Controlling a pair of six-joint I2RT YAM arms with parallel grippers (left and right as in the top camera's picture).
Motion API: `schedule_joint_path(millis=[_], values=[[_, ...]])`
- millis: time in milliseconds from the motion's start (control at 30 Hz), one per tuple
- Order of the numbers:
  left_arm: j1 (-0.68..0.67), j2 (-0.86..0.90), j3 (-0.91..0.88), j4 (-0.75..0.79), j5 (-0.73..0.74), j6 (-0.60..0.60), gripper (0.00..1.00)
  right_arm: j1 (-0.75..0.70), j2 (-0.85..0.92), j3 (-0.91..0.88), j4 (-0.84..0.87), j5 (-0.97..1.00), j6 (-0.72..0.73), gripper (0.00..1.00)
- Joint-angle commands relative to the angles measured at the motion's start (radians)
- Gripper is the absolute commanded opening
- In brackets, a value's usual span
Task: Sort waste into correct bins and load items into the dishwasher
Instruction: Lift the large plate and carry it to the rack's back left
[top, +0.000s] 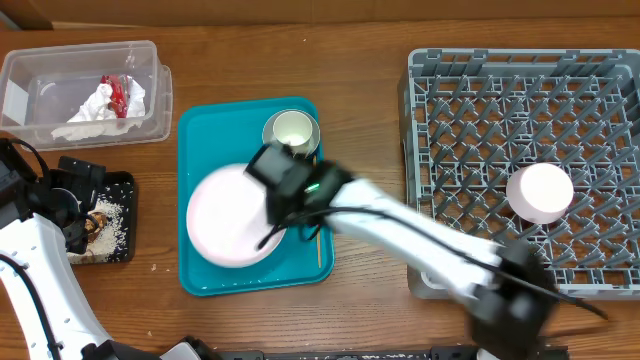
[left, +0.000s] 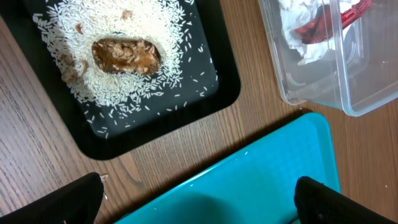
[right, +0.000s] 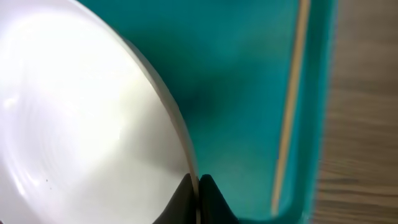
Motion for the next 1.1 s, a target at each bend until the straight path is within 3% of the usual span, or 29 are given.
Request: schedule_joint_path(millis=[0, 233, 467, 1067], values=[[-0.002, 0.001, -0.002, 0.001, -0.010, -0.013, 1.00, -0.118, -0.206, 0.064, -0.063, 0.041, -0.182, 0.04], [-0.002, 0.001, -0.002, 0.001, -0.010, -0.013, 1.00, -0.468, -0.448, 0.066, -0.219, 0.356, -0.199, 0.04], [-0.002, 0.001, -0.002, 0.001, -0.010, -0.013, 1.00, -0.719, -0.438, 0.039, -0.245, 0.528, -0.199, 0.04], [-0.002, 0.001, -0.002, 0.001, -0.010, -0.013, 1.00, -0.764, -0.114, 0.032, -0.093, 0.649, -0.221, 0.04]])
